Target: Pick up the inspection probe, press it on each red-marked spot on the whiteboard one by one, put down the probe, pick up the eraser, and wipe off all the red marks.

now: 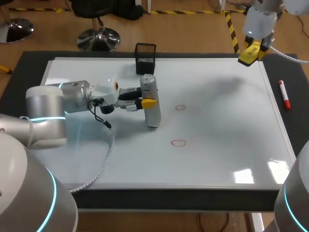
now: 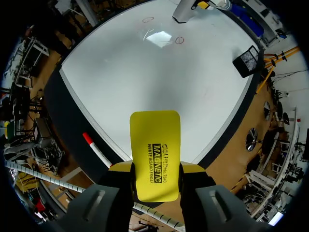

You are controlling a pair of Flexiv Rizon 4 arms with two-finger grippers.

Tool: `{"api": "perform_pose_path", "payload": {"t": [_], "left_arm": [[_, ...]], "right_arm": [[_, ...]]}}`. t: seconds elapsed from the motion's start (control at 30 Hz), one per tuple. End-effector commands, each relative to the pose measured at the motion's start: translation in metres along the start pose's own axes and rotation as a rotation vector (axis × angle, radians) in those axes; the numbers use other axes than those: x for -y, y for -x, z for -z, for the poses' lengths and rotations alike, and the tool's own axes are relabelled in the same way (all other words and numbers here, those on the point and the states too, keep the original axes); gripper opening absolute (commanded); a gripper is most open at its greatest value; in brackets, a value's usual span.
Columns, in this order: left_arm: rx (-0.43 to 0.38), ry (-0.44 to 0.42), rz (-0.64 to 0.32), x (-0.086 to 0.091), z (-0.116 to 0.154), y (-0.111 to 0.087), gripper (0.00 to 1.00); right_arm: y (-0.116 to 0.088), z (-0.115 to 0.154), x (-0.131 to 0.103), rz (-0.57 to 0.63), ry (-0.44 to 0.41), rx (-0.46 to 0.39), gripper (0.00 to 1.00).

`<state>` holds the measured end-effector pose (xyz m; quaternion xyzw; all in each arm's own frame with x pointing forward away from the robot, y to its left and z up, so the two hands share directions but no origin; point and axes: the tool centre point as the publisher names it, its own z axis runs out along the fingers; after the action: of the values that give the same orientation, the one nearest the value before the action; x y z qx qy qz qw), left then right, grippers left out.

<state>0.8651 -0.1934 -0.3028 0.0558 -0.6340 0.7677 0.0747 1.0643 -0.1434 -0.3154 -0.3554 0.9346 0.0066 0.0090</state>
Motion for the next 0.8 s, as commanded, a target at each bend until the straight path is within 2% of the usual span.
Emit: {"api": "perform_pose_path", "payload": {"t": [0.03, 0.2, 0.47, 0.57, 0.8], "left_arm": [[-0.003, -0.002, -0.004, 0.0, 0.001, 0.002, 0.0], [-0.006, -0.016, -0.02, 0.009, -0.002, 0.002, 0.0], [-0.013, -0.052, -0.095, 0.047, -0.008, 0.004, 0.0], [-0.006, -0.047, -0.116, 0.059, -0.009, 0.008, 0.0], [0.017, -0.016, -0.138, 0.073, -0.001, 0.021, 0.0]], "right_arm": [[0.0, 0.001, 0.0, 0.002, -0.002, -0.003, 0.0], [0.0, 0.001, 0.0, 0.002, -0.002, -0.003, 0.0], [0.0, 0.001, 0.0, 0.002, -0.002, -0.003, 0.0], [0.0, 0.001, 0.0, 0.002, -0.002, -0.003, 0.0], [0.0, 0.001, 0.0, 0.002, -0.002, -0.003, 0.0]]}}
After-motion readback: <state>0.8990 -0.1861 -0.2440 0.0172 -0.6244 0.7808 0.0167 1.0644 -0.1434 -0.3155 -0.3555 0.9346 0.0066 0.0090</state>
